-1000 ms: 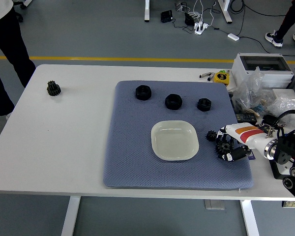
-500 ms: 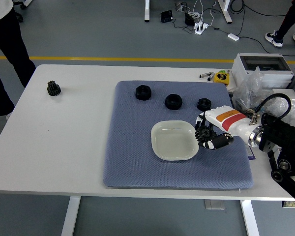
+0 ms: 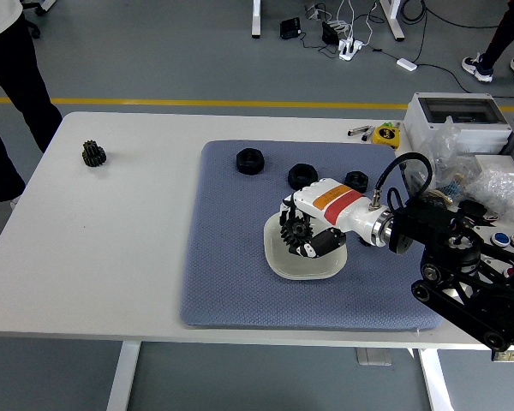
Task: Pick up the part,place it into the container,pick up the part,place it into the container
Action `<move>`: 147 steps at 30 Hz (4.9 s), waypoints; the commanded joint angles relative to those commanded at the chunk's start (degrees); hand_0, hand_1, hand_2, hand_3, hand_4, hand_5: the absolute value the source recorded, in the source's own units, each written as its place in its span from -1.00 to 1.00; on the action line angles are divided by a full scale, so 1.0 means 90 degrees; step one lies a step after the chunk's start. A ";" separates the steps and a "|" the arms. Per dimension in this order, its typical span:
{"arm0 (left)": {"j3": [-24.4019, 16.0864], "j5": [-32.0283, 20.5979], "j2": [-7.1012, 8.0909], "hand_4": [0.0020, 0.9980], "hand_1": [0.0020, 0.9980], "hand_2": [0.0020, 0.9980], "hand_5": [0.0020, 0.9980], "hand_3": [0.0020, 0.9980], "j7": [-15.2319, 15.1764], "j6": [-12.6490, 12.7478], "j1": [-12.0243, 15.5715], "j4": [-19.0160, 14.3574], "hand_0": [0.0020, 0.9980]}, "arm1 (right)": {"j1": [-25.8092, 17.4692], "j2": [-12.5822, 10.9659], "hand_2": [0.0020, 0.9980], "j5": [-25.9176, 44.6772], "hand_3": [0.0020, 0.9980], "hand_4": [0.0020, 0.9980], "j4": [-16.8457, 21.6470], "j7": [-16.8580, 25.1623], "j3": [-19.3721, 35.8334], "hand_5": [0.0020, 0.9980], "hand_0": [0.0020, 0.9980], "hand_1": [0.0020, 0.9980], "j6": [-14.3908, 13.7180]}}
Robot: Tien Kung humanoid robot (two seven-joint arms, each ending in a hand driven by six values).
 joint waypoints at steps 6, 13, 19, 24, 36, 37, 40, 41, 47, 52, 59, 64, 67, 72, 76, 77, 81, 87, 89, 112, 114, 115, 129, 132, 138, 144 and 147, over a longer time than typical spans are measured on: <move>0.0075 -0.0106 0.0001 0.19 0.31 0.25 0.00 0.11 -0.0027 0.0019 -0.0028 -0.0008 0.31 | 0.0160 0.0243 0.01 -0.0089 0.00 0.26 -0.0523 0.0032 -0.0289 -0.85 -0.19 -0.10 0.0054; 0.0093 -0.0123 0.0003 0.19 0.31 0.25 0.00 0.11 -0.0029 0.0020 -0.0033 -0.0012 0.31 | 0.0198 0.0306 0.66 -0.0345 0.99 1.00 -0.0690 0.0221 -0.0304 -0.48 -0.24 0.17 -0.0130; 0.0088 -0.0109 0.0008 0.20 0.31 0.24 -0.01 0.11 -0.0025 0.0016 -0.0032 -0.0011 0.31 | 0.0220 0.0268 0.77 -0.0376 1.00 1.00 -0.0702 0.0287 -0.0271 -0.44 -0.17 0.21 -0.0076; 0.0114 -0.0168 0.0004 0.20 0.31 0.24 -0.01 0.11 -0.0040 0.0028 -0.0033 -0.0008 0.31 | 0.0128 0.0137 0.77 -0.0423 1.00 1.00 -0.0592 0.0218 0.0028 -0.44 -0.17 0.21 -0.0098; 0.0111 -0.0166 0.0014 0.20 0.31 0.24 -0.01 0.11 -0.0045 0.0025 -0.0041 0.0000 0.31 | 0.0026 -0.0446 0.48 -0.0221 0.63 1.00 -0.0594 0.0181 0.0912 -0.40 -0.16 0.17 0.0073; 0.0102 -0.0156 0.0013 0.20 0.31 0.24 0.00 0.11 -0.0042 0.0025 -0.0040 0.0002 0.31 | 0.0012 -0.0481 0.40 -0.0216 0.35 1.00 -0.0640 0.0190 0.0924 -0.44 -0.14 0.15 0.0116; 0.0111 -0.0176 0.0011 0.20 0.31 0.24 0.00 0.11 -0.0046 0.0029 -0.0038 0.0003 0.31 | -0.0080 -0.0579 0.40 -0.0199 0.35 1.00 -0.0818 0.0220 0.0989 -0.44 -0.14 0.15 0.0229; 0.0112 -0.0183 0.0010 0.20 0.31 0.24 0.00 0.11 -0.0048 0.0029 -0.0036 0.0003 0.31 | -0.0116 -0.0603 0.40 -0.0194 0.35 1.00 -0.0869 0.0228 0.1012 -0.44 -0.14 0.15 0.0252; 0.0082 -0.0155 -0.0006 0.20 0.31 0.25 -0.01 0.11 -0.0043 0.0022 -0.0025 0.0008 0.31 | -0.0258 -0.0713 0.35 -0.0149 0.20 0.99 -0.1009 0.0241 0.1023 -0.46 -0.13 0.12 0.0423; 0.0063 -0.0104 -0.0020 0.20 0.31 0.25 -0.01 0.11 -0.0030 0.0006 -0.0015 0.0004 0.31 | -0.0268 -0.0648 0.27 -0.0028 0.16 0.90 -0.1266 0.0277 0.0889 -0.51 -0.19 0.05 0.0322; 0.0068 -0.0090 -0.0029 0.20 0.31 0.25 0.00 0.11 -0.0030 0.0003 0.0002 -0.0001 0.31 | -0.0246 -0.0425 0.21 0.0115 0.17 0.84 -0.1652 0.0341 0.0763 -0.54 -0.23 0.02 0.0181; 0.0052 -0.0075 -0.0035 0.19 0.31 0.25 0.00 0.11 -0.0026 0.0004 0.0016 -0.0002 0.31 | -0.0249 -0.0351 0.19 0.0198 0.16 0.80 -0.1817 0.0362 0.0634 -0.56 -0.25 0.00 0.0171; 0.0035 -0.0048 -0.0039 0.20 0.31 0.25 -0.01 0.11 -0.0018 0.0000 0.0020 -0.0002 0.31 | -0.0260 -0.0326 0.17 0.0218 0.14 0.76 -0.1885 0.0366 0.0557 -0.58 -0.25 0.00 0.0183; -0.0005 0.0024 -0.0045 0.20 0.31 0.25 -0.01 0.11 0.0002 -0.0011 0.0020 -0.0005 0.31 | -0.0262 -0.0292 0.17 0.0300 0.14 0.76 -0.1975 0.0385 0.0482 -0.58 -0.25 0.00 0.0126; -0.0002 0.0033 -0.0043 0.19 0.31 0.25 -0.01 0.11 0.0002 -0.0016 0.0021 -0.0010 0.31 | -0.0271 -0.0301 0.08 0.0284 0.05 0.48 -0.1971 0.0375 0.0489 -0.67 -0.29 -0.06 0.0139; -0.0001 0.0035 -0.0044 0.19 0.31 0.25 -0.01 0.11 0.0002 -0.0017 0.0023 -0.0010 0.31 | -0.0274 -0.0306 0.08 0.0282 0.05 0.48 -0.1968 0.0378 0.0489 -0.67 -0.29 -0.06 0.0151; 0.0008 0.0023 -0.0046 0.19 0.31 0.25 0.00 0.11 -0.0002 -0.0017 0.0015 -0.0012 0.31 | -0.0288 -0.0326 0.03 0.0243 0.00 0.15 -0.1964 0.0379 0.0500 -0.77 -0.25 -0.10 0.0201; 0.0038 -0.0026 -0.0046 0.19 0.31 0.25 0.00 0.11 -0.0022 -0.0008 -0.0001 -0.0010 0.31 | -0.0308 -0.0372 -0.01 0.0204 -0.02 0.06 -0.1909 0.0367 0.0530 -0.80 -0.23 -0.14 0.0220; 0.0040 -0.0030 -0.0045 0.19 0.31 0.25 0.00 0.11 -0.0024 -0.0008 -0.0010 -0.0010 0.31 | -0.0307 -0.0385 -0.01 0.0195 -0.02 0.06 -0.1894 0.0359 0.0527 -0.80 -0.23 -0.14 0.0234; 0.0032 -0.0052 -0.0033 0.19 0.31 0.25 0.00 0.11 -0.0029 -0.0009 -0.0011 0.0000 0.31 | -0.0334 -0.0545 -0.09 -0.0008 -0.02 0.33 -0.1080 0.0293 0.0790 -1.00 -0.43 -0.20 0.0243; 0.0018 -0.0039 -0.0029 0.19 0.31 0.25 0.00 0.11 -0.0024 -0.0011 -0.0008 0.0002 0.31 | -0.0319 -0.0559 -0.09 -0.0055 -0.02 0.33 -0.0956 0.0282 0.0828 -1.00 -0.43 -0.20 0.0239; 0.0013 -0.0032 -0.0028 0.19 0.31 0.25 0.00 0.11 -0.0021 -0.0012 -0.0007 0.0003 0.31 | -0.0312 -0.0563 -0.09 -0.0069 -0.02 0.38 -0.0903 0.0278 0.0840 -1.00 -0.42 -0.20 0.0239; -0.0009 -0.0006 -0.0016 0.19 0.31 0.25 0.00 0.11 -0.0012 -0.0016 0.0016 0.0005 0.31 | -0.0139 -0.0517 -0.09 -0.0616 -0.02 0.39 0.0544 0.0141 0.0627 -1.00 -0.43 -0.21 0.0337; -0.0016 0.0013 -0.0013 0.19 0.31 0.25 0.00 0.11 -0.0005 -0.0019 0.0023 0.0003 0.31 | 0.0030 -0.0346 -0.09 -0.0647 -0.02 0.39 0.0582 0.0125 0.0365 -1.00 -0.43 -0.21 0.0330; -0.0003 -0.0006 -0.0007 0.19 0.31 0.25 0.00 0.11 -0.0004 -0.0013 0.0032 -0.0003 0.31 | 0.0368 0.0008 -0.09 -0.0897 -0.02 0.38 0.0367 0.0071 -0.0152 -1.00 -0.43 -0.21 0.0335; -0.0014 0.0019 0.0001 0.19 0.31 0.24 0.00 0.11 0.0006 -0.0014 0.0034 -0.0007 0.31 | 0.0651 0.0276 -0.09 -0.1071 -0.02 0.38 0.0090 0.0076 -0.0629 -1.00 -0.43 -0.21 0.0385; -0.0029 0.0048 0.0010 0.19 0.31 0.24 0.00 0.11 0.0017 -0.0023 0.0030 -0.0011 0.31 | 0.0711 0.0394 -0.09 -0.0954 -0.02 0.37 -0.0133 0.0101 -0.0733 -1.00 -0.43 -0.21 0.0392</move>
